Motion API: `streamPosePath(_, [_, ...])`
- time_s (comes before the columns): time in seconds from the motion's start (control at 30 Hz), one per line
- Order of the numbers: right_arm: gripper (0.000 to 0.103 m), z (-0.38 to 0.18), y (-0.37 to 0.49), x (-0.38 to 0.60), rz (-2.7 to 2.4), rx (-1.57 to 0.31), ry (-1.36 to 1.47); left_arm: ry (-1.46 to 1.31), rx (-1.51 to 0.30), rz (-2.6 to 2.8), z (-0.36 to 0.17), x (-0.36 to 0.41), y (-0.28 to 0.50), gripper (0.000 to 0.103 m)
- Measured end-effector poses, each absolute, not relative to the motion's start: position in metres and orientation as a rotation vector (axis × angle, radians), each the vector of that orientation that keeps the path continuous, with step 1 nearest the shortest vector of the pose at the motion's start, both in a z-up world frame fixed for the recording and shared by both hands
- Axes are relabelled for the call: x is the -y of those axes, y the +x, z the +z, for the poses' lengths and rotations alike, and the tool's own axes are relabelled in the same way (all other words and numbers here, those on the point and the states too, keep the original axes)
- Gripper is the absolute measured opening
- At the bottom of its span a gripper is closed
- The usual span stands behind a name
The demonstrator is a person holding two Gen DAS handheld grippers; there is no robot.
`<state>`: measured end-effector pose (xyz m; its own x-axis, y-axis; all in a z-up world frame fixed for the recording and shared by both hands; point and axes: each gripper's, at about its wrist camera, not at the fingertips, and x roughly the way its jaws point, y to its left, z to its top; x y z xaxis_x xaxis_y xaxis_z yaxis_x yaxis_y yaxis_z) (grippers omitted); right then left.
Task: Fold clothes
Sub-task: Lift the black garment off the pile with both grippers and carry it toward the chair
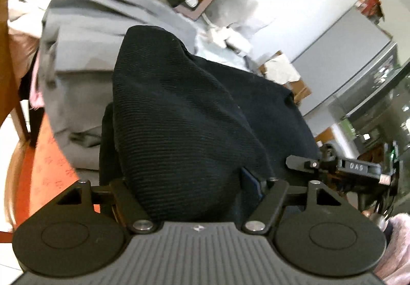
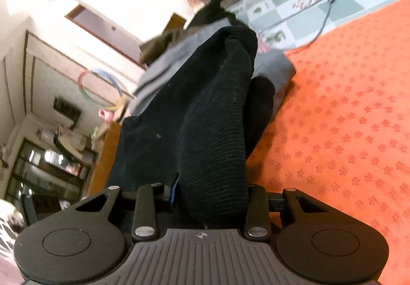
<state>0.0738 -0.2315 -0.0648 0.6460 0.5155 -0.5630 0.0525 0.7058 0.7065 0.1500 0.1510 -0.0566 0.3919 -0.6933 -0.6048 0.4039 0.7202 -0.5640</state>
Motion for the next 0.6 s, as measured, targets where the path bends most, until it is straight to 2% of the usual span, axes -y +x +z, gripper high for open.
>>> streamPosePath(0.3, [0.037, 0.001, 0.016, 0.263, 0.202, -0.753, 0.774, -0.352, -0.92, -0.829, -0.008, -0.106, 0.122, 0.075])
streamPosePath(0.6, [0.036, 0.039, -0.025, 0.317, 0.074, -0.702, 0.835, -0.299, -0.958, -0.952, 0.028, -0.034, 0.125, 0.075])
